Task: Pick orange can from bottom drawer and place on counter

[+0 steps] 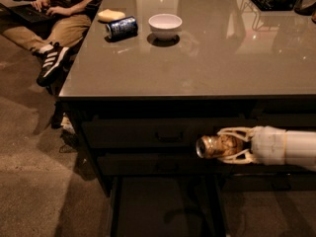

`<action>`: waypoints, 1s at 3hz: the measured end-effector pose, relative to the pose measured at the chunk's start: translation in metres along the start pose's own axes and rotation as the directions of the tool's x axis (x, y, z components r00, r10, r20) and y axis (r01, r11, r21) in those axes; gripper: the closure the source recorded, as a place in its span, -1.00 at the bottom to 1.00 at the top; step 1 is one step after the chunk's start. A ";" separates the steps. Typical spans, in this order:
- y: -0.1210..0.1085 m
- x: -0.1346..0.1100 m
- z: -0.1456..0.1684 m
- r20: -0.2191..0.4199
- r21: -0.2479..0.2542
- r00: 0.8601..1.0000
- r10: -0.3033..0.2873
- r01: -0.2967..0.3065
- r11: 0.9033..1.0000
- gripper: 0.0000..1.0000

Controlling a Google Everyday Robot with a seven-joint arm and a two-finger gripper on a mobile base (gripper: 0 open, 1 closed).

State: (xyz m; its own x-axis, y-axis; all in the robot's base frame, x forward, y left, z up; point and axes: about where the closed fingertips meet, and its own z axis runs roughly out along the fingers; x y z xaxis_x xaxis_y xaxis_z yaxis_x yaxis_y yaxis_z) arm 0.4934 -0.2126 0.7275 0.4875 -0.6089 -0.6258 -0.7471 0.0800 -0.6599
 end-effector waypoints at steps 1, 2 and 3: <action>-0.060 -0.040 -0.045 -0.033 0.039 0.998 -0.052 0.053 0.998 1.00; -0.106 -0.054 -0.064 -0.058 0.060 0.996 -0.066 0.069 0.996 1.00; -0.113 -0.055 -0.067 -0.060 0.071 0.996 -0.069 0.073 0.995 1.00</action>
Offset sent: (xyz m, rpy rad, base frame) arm 0.0467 -0.0426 0.1884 -0.0606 -0.1161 -0.0852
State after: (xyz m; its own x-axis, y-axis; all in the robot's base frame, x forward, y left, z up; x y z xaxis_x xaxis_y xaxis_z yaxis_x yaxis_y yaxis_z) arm 0.5209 -0.2410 0.8644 0.5102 -0.6590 -0.5527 -0.6754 0.0910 -0.7319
